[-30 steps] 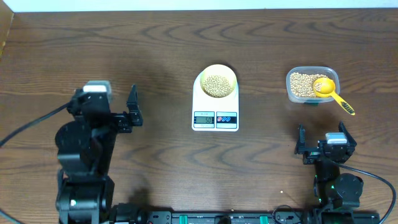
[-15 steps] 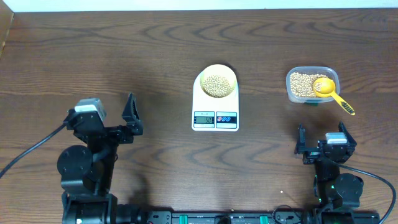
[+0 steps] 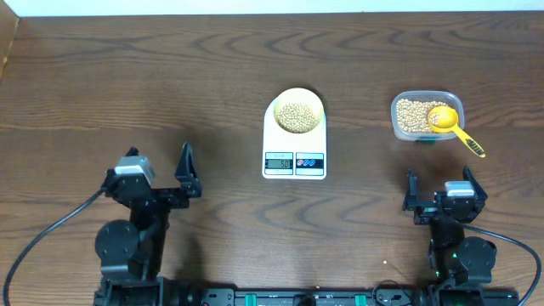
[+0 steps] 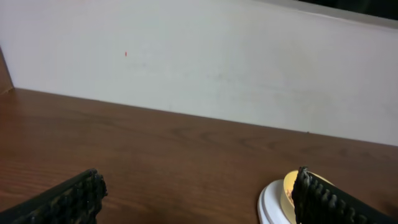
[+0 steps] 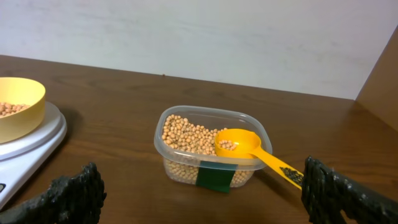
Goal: Scoop item into bowl and weigh 50g on scale
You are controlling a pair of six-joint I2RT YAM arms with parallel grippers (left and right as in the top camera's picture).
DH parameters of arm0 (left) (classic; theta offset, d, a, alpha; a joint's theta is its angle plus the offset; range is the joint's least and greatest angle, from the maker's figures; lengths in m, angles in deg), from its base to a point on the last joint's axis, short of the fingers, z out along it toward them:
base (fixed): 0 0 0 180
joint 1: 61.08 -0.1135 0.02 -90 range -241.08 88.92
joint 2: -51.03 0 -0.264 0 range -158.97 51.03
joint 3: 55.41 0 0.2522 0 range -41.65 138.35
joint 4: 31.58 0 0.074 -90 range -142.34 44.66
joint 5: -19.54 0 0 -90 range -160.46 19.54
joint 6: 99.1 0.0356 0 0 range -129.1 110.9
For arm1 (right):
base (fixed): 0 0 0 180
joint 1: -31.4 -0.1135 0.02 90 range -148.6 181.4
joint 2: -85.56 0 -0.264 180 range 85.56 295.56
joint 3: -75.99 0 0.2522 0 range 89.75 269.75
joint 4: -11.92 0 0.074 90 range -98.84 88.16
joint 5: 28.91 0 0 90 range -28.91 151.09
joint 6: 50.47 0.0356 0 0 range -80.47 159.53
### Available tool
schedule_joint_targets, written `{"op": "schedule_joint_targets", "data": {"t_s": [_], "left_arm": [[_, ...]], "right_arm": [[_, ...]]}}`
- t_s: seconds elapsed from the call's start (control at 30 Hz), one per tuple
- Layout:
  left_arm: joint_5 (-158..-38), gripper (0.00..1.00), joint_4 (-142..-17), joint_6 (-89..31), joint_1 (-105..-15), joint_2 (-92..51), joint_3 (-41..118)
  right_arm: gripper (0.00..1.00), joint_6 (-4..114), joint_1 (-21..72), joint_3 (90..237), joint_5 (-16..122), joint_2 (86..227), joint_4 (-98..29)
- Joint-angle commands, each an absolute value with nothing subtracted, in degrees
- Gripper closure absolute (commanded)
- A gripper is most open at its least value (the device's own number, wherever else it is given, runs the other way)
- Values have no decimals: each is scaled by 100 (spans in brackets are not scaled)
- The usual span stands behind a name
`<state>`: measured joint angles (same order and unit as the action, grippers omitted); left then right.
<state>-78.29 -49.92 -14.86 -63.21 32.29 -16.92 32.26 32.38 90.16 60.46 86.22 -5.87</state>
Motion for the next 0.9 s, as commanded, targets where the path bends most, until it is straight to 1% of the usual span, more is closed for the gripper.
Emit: {"op": "schedule_joint_targets", "data": {"t_s": [0.0, 0.17, 0.23, 0.33, 0.73, 0.87], "left_arm": [[-7901, 2, -4802, -1257, -6343, 3609, -1987], [-7899, 2, -4496, -1126, -6343, 3902, -2322], [-7897, 2, -4067, -1126, -6343, 4005, -2558], [-7897, 2, -3772, -1126, -6343, 4044, -2746], [-7901, 2, -2942, -1126, -6343, 4057, -3231], [-7904, 2, -2850, -1128, -6343, 4317, -3391]], "right_arm": [[1, 3218, 3172, 9007, 6051, 8587, -618], [1, 3218, 3172, 9007, 6051, 8587, -618], [1, 3216, 3172, 9007, 6051, 8587, -618], [1, 3218, 3172, 9007, 6051, 8587, -618], [1, 3216, 3172, 9007, 6051, 8587, -618], [1, 3218, 3172, 9007, 6051, 8587, -618]]}}
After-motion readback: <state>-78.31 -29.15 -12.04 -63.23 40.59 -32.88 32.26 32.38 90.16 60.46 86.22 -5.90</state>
